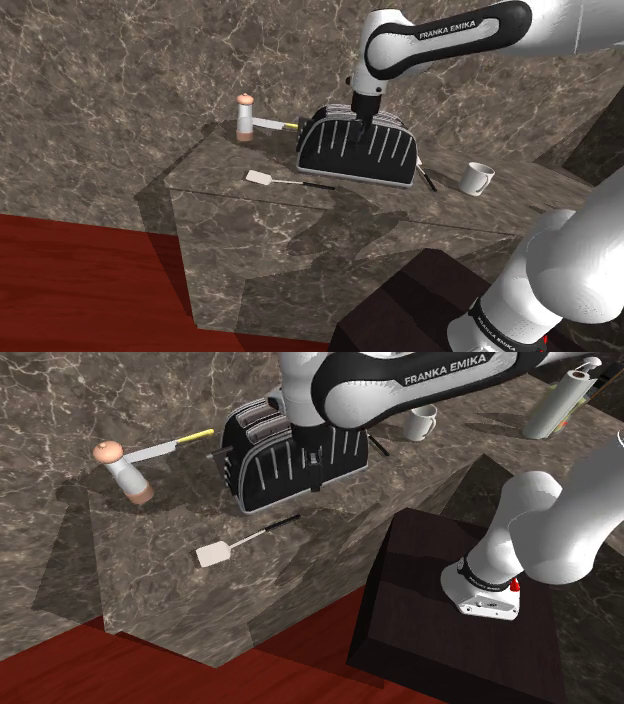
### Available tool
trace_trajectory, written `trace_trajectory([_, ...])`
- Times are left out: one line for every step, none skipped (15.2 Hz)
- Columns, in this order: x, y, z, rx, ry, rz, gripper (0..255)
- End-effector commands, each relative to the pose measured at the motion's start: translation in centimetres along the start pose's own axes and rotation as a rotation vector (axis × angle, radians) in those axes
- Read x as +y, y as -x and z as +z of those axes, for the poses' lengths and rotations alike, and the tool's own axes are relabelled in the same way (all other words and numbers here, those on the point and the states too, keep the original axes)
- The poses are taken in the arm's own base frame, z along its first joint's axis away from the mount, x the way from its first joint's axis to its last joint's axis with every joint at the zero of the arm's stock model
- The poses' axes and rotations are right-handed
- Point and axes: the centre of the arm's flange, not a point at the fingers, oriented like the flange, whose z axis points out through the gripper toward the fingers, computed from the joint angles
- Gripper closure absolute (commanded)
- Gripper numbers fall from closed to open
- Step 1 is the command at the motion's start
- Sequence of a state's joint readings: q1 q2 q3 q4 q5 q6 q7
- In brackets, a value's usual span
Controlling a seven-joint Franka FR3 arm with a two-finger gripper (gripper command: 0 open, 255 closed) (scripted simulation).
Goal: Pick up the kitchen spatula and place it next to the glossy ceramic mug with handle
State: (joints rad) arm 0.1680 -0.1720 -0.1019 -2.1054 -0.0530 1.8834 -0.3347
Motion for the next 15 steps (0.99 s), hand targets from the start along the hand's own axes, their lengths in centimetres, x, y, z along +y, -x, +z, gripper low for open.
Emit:
trace_trajectory([-0.4, -2.7, 1.4, -0.002, 0.001, -0.056, 0])
trace_trajectory([-0.6, -3.9, 2.0, -0.002, 0.002, -0.082, 0])
trace_trajectory([-0.9, -5.0, 2.6, -0.002, 0.003, -0.108, 0])
trace_trajectory([-1.2, -6.1, 3.2, -0.002, 0.004, -0.134, 0])
trace_trajectory([-1.5, -7.3, 3.8, -0.003, 0.004, -0.160, 0])
trace_trajectory([-1.8, -8.4, 4.4, -0.003, 0.005, -0.186, 0])
trace_trajectory([-2.2, -9.5, 5.1, -0.003, 0.006, -0.212, 0])
trace_trajectory([-2.6, -10.6, 5.7, -0.003, 0.007, -0.238, 0])
trace_trajectory([-3.0, -11.7, 6.3, -0.003, 0.008, -0.264, 0])
trace_trajectory([-3.5, -12.8, 6.9, -0.004, 0.009, -0.290, 0])
trace_trajectory([-3.9, -13.9, 7.5, -0.004, 0.010, -0.316, 0])
trace_trajectory([-4.4, -15.0, 8.1, -0.004, 0.011, -0.342, 0])
trace_trajectory([-5.0, -16.0, 8.7, -0.004, 0.011, -0.368, 0])
trace_trajectory([-5.5, -17.0, 9.3, -0.004, 0.012, -0.394, 0])
trace_trajectory([-6.0, -17.9, 9.8, -0.005, 0.013, -0.415, 0])
